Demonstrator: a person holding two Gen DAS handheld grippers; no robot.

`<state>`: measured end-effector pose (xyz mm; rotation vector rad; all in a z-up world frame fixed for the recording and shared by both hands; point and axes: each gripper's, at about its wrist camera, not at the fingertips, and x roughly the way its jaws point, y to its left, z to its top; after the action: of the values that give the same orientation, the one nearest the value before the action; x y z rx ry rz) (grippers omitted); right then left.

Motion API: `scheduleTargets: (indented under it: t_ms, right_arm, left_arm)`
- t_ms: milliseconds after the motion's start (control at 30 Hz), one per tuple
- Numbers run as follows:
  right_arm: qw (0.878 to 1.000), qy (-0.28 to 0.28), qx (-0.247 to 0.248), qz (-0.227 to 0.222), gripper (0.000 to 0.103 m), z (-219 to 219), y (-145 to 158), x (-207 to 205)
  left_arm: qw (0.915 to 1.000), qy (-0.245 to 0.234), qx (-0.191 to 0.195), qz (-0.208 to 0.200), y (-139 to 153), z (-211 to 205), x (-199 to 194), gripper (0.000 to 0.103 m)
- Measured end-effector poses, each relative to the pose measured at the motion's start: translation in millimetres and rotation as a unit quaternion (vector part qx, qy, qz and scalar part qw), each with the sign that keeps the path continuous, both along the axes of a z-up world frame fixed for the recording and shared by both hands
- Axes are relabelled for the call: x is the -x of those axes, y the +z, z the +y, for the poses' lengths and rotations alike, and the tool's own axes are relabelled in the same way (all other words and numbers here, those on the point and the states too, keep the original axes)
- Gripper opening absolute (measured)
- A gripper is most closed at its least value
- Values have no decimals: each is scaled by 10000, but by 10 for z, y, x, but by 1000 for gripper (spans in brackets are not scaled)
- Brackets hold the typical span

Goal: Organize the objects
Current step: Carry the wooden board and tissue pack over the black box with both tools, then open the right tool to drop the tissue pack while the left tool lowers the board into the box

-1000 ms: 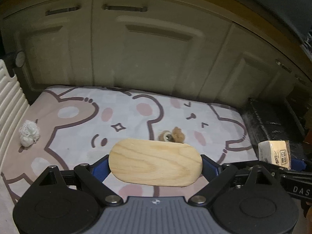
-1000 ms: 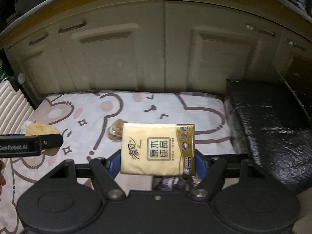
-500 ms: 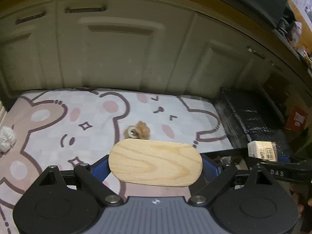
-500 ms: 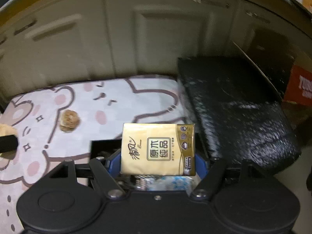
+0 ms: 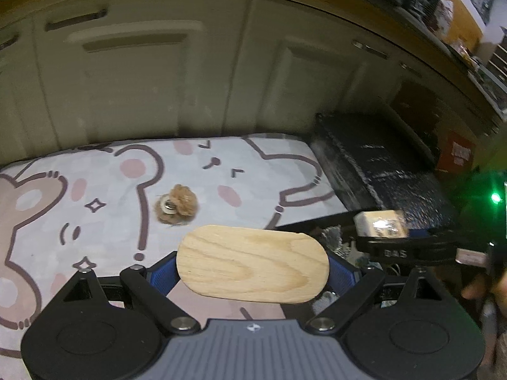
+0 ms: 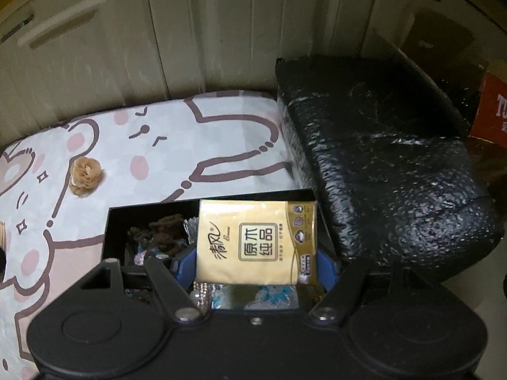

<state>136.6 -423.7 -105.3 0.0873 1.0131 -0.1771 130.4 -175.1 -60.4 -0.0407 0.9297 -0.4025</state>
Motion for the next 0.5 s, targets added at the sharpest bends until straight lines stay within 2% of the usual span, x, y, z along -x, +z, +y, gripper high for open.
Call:
scheduleTargets:
  t_ms: [33, 100, 367, 500]
  right_arm:
    - [10000, -13, -14, -19, 77, -10, -18, -8]
    - [9999, -90, 0, -55, 88, -31, -30, -10]
    - [9997, -211, -66, -123, 86, -116, 37, 19]
    - [9989, -350, -290, -149, 84, -170, 141, 74]
  left_arm:
    - [10000, -49, 1, 6, -8, -24, 2, 93]
    - [9999, -160, -8, 27, -26, -83, 8, 93]
    - [9983, -570, 19, 110, -86, -305, 44, 93]
    - [9955, -934, 113, 147, -106, -447, 96, 93]
